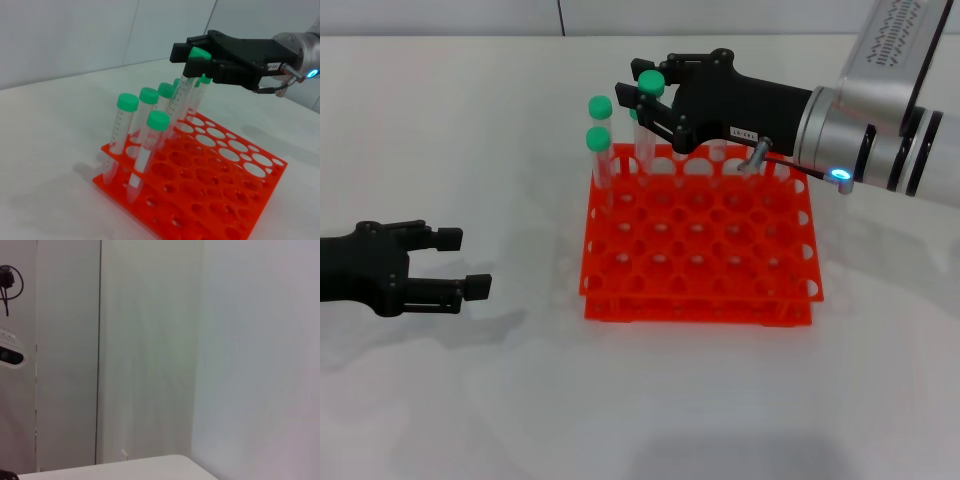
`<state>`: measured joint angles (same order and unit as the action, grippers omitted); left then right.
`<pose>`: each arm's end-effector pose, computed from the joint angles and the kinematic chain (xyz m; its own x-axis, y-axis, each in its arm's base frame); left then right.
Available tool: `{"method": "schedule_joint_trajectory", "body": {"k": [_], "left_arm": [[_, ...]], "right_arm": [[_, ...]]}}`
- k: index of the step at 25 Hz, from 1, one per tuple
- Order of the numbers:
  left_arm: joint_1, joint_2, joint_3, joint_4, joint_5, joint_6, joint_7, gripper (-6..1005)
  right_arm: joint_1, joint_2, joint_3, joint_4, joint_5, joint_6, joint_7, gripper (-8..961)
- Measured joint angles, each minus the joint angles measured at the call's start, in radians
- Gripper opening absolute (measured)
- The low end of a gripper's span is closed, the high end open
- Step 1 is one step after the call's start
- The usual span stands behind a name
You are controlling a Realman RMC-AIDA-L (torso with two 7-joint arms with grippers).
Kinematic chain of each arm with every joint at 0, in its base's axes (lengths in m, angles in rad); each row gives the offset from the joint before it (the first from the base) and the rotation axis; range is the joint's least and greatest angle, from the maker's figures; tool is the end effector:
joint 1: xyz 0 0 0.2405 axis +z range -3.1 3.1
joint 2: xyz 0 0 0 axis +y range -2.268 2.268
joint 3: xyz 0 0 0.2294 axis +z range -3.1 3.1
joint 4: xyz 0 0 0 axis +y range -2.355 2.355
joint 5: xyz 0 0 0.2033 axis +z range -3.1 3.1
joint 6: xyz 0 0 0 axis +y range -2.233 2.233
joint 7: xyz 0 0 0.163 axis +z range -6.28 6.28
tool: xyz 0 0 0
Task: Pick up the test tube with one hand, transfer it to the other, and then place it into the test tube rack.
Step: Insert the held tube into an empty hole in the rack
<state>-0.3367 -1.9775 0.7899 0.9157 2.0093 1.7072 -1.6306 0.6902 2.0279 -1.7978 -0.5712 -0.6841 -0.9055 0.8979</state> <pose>-0.2717 0.2808 0.0551 0.7855 0.4947 0.3718 0.5707 -0.8114 -0.1260 0.1104 0.3808 -0.0708 0.7933 0.0418 -0.6073 -0.2557 -0.8825 -0.3948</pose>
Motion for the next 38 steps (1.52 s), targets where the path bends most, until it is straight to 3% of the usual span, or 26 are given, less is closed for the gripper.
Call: {"method": "schedule_joint_trajectory", "body": {"k": [15,38], "left_arm": [[0.000,0.001,-0.025,0.000,0.007,0.006,0.012,875],[-0.002,0.002,-0.024,-0.003,0.006,0.006,0.012,875]], "right_arm": [[-0.037,-0.002,-0.006,-0.061,0.000,-0.008,0.042,266],[-0.028,-0.004,-0.002,-0.055,-0.004,0.038,0.154,266]]}}
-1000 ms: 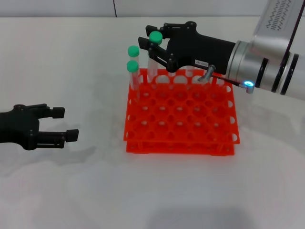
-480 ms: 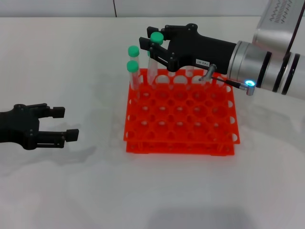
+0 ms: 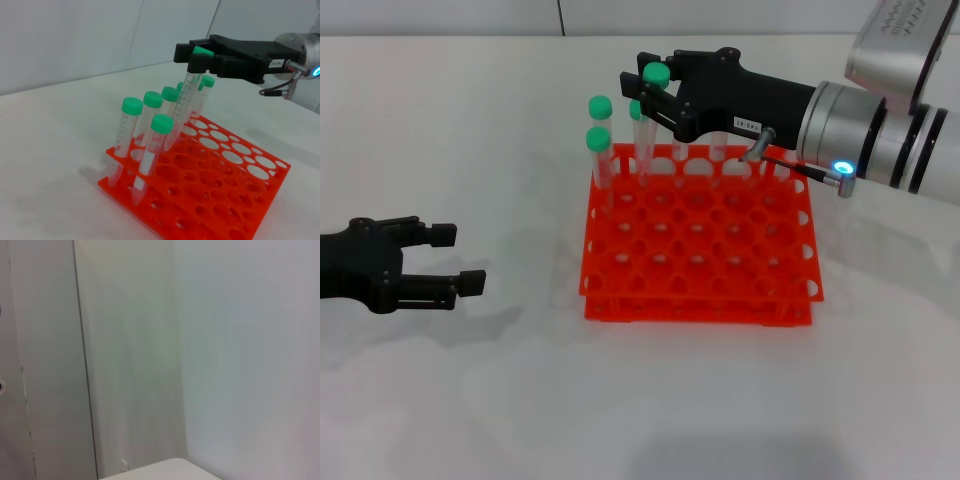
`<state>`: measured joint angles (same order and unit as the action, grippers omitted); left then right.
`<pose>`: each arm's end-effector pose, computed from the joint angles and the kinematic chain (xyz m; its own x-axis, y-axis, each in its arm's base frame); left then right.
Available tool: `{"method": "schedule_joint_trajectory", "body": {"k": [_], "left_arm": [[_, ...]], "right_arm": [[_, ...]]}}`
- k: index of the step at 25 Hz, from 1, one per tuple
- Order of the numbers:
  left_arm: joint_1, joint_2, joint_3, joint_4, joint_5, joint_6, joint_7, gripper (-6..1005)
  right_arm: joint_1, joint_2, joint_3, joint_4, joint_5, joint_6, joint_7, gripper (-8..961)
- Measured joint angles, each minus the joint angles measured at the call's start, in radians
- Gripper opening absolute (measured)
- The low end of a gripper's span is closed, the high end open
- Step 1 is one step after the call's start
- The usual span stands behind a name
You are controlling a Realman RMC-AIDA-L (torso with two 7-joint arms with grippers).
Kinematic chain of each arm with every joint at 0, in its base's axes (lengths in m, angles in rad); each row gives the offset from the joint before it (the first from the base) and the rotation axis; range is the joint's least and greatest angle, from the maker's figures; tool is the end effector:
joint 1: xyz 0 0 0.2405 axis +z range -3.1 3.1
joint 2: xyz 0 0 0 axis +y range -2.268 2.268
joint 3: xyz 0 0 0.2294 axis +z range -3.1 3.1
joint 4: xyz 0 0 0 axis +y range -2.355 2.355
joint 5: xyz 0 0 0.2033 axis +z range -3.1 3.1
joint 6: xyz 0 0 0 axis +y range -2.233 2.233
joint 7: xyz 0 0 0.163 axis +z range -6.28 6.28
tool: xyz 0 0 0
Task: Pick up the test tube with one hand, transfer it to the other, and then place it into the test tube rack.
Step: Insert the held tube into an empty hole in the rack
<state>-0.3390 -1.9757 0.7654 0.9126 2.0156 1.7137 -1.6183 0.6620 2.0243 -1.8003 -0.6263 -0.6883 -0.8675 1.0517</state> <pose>-0.2733 0.2812 0.0586 0.7861 0.4873 0.3802 0.5689 -0.8110 -0.1368 0.1093 0.3819 -0.0670 0.7461 -0.0789 -0.6611 -0.3774 -0.8681 -0.3224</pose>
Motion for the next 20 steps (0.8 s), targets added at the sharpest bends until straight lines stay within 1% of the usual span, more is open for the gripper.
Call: {"method": "schedule_joint_trajectory", "body": {"k": [20], "left_arm": [[-0.002,-0.003,0.000,0.000,0.000,0.000,0.001,876]], "right_arm": [[-0.002,0.004,-0.008,0.017,0.003,0.003,0.003,266]]}}
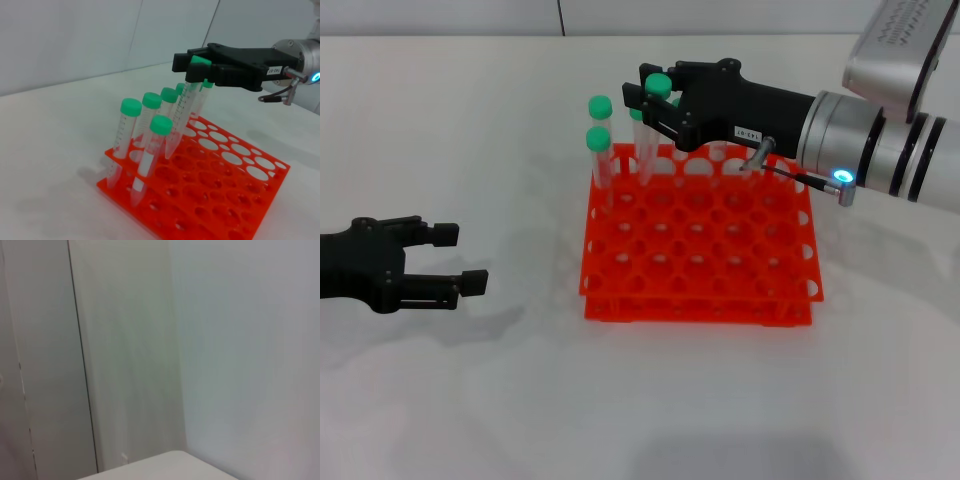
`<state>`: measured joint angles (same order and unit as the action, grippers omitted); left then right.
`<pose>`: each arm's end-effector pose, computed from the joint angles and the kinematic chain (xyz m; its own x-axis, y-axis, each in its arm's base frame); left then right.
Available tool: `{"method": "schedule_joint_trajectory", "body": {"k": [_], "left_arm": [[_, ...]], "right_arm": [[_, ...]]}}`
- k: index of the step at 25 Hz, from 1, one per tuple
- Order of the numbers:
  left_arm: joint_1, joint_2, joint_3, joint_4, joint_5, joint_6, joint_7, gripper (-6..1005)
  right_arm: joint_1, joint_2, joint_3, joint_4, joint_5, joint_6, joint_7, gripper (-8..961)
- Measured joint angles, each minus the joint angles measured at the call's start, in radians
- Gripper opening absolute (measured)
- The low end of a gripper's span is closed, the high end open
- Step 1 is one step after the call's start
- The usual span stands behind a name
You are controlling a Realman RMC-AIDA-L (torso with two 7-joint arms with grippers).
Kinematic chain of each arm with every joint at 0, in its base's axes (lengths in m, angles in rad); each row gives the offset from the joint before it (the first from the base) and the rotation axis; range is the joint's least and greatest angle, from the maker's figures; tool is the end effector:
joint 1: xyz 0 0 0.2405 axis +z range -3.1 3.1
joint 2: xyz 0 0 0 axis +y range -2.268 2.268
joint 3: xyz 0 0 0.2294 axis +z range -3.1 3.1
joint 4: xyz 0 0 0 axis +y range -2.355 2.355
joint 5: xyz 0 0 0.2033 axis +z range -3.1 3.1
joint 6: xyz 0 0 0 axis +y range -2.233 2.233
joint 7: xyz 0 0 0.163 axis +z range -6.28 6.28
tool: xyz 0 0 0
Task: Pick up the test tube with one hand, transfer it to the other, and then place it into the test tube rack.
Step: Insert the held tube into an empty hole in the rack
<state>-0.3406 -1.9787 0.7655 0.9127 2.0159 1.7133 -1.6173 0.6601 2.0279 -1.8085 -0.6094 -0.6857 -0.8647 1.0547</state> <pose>-0.2724 0.2815 0.0576 0.7865 0.4857 0.3815 0.5672 -0.8124 -0.1351 0.1147 0.3801 -0.0709 0.7491 -0.1000 -0.6549 -0.3911 -0.8646 -0.3153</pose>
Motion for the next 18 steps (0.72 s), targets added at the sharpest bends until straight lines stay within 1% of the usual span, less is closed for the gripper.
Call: {"method": "schedule_joint_trajectory", "body": {"k": [18], "left_arm": [[-0.003,-0.002,0.000,0.000,0.001,-0.005,0.002,875]], "right_arm": [[0.010,0.000,-0.001,0.016,0.000,0.003,-0.009,266]]}}
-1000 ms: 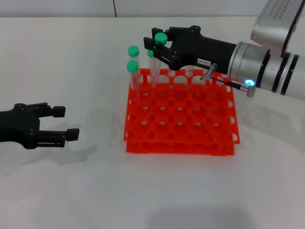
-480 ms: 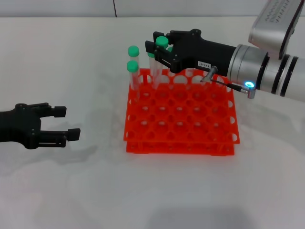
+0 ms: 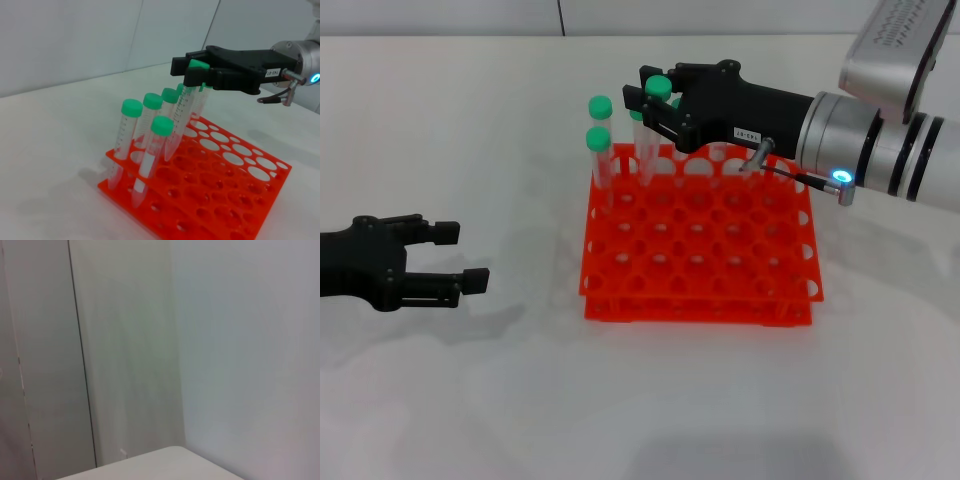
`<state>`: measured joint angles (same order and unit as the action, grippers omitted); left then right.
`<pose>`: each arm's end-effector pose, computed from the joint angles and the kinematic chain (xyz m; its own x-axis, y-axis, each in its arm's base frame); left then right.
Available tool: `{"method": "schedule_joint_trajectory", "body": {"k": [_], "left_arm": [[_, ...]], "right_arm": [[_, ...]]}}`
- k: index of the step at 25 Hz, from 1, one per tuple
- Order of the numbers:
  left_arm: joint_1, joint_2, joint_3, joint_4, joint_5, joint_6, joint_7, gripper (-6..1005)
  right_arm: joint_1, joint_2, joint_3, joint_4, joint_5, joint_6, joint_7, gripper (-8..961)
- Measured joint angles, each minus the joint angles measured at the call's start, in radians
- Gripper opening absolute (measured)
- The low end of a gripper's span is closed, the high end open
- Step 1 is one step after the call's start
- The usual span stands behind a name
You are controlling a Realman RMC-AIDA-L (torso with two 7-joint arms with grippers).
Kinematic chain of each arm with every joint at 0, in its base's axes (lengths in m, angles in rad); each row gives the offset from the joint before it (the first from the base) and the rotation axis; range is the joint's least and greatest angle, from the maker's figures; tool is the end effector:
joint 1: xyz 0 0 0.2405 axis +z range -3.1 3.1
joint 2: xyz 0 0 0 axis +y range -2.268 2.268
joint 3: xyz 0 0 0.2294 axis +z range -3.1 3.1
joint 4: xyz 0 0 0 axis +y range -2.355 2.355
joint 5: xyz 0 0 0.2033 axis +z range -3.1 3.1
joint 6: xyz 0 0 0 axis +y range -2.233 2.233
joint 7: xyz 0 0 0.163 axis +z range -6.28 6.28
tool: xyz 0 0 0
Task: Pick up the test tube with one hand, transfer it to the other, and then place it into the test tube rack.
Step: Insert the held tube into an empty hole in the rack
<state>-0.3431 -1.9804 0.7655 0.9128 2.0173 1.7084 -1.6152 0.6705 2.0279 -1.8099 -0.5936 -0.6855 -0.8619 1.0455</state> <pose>-0.2720 0.2826 0.0570 0.7885 0.4827 0.3811 0.5650 -0.8133 -0.1391 0.1161 0.3814 -0.0722 0.7581 -0.0975 -0.6448 -0.3855 -0.8645 -0.3226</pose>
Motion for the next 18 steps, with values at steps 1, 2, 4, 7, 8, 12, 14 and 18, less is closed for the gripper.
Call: {"method": "schedule_joint_trajectory", "body": {"k": [1,2,4,7,8,12,14,18], "left_arm": [[0.000,0.000,0.000,0.000,0.000,0.000,0.000,875],[-0.001,0.000,0.000,0.000,0.000,0.000,0.000,875],[-0.001,0.000,0.000,0.000,0.000,0.000,0.000,875],[-0.001,0.000,0.000,0.000,0.000,0.000,0.000,875],[-0.001,0.000,0.000,0.000,0.000,0.001,0.000,875],[-0.001,0.000,0.000,0.000,0.000,0.002,0.000,875],[-0.004,-0.001,0.000,-0.004,0.000,0.002,0.000,875],[-0.010,0.001,0.000,-0.021,0.000,0.001,0.002,876]], "right_arm": [[0.000,0.000,0.000,0.000,0.000,0.000,-0.002,266],[0.001,0.000,0.000,0.000,0.000,0.000,-0.002,266],[0.001,0.000,-0.002,0.001,0.000,0.000,-0.003,266],[0.001,0.000,-0.006,0.002,0.000,0.000,-0.011,266],[0.001,0.000,-0.008,0.002,0.000,-0.001,-0.013,266],[0.004,0.000,-0.015,0.002,0.001,-0.002,-0.015,266],[0.005,0.000,-0.016,0.002,0.001,-0.002,-0.015,266],[0.005,0.000,-0.017,0.002,0.002,-0.003,-0.015,266]]}}
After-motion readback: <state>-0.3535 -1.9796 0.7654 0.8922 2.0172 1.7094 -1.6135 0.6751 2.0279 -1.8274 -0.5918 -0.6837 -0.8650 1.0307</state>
